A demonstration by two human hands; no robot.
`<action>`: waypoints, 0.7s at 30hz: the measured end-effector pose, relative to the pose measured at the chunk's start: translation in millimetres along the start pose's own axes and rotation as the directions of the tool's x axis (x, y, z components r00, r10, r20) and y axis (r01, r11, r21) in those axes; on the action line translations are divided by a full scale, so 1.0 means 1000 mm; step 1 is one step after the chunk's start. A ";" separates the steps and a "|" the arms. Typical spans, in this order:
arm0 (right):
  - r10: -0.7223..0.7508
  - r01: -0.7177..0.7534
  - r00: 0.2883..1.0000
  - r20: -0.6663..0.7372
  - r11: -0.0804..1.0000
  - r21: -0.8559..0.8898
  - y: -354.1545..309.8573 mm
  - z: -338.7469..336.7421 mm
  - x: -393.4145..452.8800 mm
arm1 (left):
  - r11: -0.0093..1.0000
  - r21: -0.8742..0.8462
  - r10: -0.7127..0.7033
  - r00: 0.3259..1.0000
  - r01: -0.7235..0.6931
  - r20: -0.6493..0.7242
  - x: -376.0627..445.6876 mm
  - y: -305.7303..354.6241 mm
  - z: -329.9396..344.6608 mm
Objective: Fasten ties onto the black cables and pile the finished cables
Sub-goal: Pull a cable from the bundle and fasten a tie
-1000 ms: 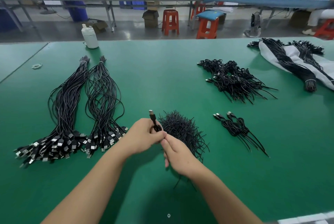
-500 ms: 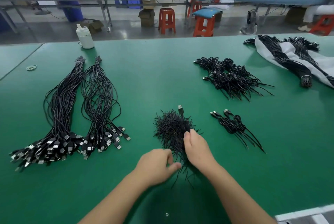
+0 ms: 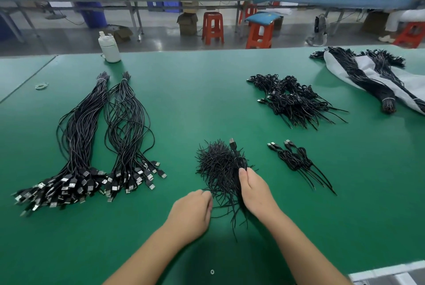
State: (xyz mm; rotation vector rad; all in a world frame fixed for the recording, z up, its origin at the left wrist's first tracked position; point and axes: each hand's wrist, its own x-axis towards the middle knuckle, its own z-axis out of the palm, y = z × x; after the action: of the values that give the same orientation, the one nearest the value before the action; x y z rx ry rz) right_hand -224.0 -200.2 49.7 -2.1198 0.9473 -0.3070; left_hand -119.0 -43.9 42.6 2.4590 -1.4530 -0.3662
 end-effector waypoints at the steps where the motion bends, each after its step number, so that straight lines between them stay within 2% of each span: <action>1: -0.012 0.012 1.000 0.001 1.000 -0.004 -0.001 0.000 0.000 | 1.000 -0.027 -0.006 1.000 0.005 -0.014 0.001 -0.002 -0.003; 4: -0.052 0.052 0.999 -0.004 0.999 0.001 -0.007 -0.001 -0.001 | 0.986 -0.166 -0.035 0.999 0.031 -0.019 0.005 -0.006 -0.012; 7: -0.037 0.038 0.999 -0.021 0.998 0.049 -0.009 -0.003 0.000 | 0.920 -0.383 -0.093 0.996 0.084 -0.005 0.006 -0.011 -0.023; 10: 0.003 -0.013 0.999 0.040 0.968 0.251 -0.010 -0.006 0.001 | 0.822 -0.551 -0.170 0.985 0.144 0.004 0.007 -0.017 -0.033; 12: 0.010 -0.059 0.992 0.122 0.914 0.402 -0.013 -0.007 0.000 | 0.690 -0.697 -0.247 0.969 0.196 0.028 0.007 -0.018 -0.039; 14: -0.019 -0.070 0.983 0.180 0.877 0.476 -0.016 -0.007 -0.001 | 0.506 -0.828 -0.298 0.950 0.240 0.093 0.006 -0.016 -0.043; 16: -0.042 -0.077 0.977 0.210 0.847 0.526 -0.019 -0.005 -0.002 | 0.401 -0.877 -0.285 0.946 0.265 0.156 0.006 -0.011 -0.046; 19: -0.040 -0.129 0.970 0.238 0.747 0.652 -0.024 -0.004 -0.001 | 0.374 -0.881 -0.238 0.948 0.290 0.211 0.005 -0.006 -0.046; 21: -0.056 -0.100 0.975 0.215 0.750 0.653 -0.026 -0.004 0.000 | 0.363 -0.881 -0.219 0.947 0.303 0.236 0.006 -0.005 -0.044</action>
State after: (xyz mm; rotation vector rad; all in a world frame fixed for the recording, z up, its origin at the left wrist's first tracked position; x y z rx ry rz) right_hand -212.4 -191.1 71.8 -1.4399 0.6021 -0.3264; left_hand -96.8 -42.1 81.6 1.6776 -0.5147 -1.0247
